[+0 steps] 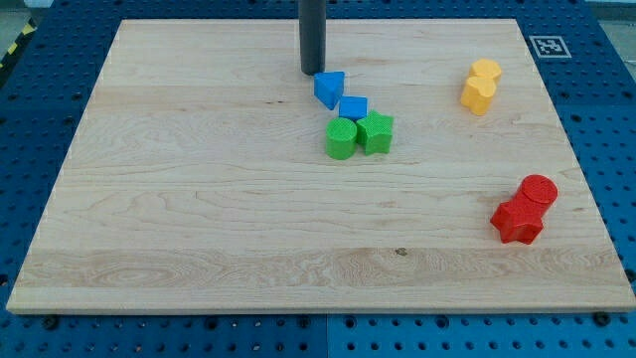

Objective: Slide the yellow hexagon closer to red circle

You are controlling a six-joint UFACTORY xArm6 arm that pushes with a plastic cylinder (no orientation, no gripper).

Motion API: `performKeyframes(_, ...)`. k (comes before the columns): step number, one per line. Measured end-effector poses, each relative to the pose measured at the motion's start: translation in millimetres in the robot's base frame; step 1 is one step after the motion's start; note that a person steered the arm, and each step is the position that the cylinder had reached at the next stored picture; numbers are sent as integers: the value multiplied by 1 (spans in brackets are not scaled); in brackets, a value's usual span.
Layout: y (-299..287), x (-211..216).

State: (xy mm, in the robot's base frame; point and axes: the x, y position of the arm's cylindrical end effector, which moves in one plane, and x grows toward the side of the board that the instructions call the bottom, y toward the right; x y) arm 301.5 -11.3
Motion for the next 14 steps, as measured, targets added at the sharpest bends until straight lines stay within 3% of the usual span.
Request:
performKeyframes(3, 20, 44)
performKeyframes(5, 37, -6)
performKeyframes(8, 226, -5)
performKeyframes(11, 238, 15)
performKeyframes(14, 287, 46)
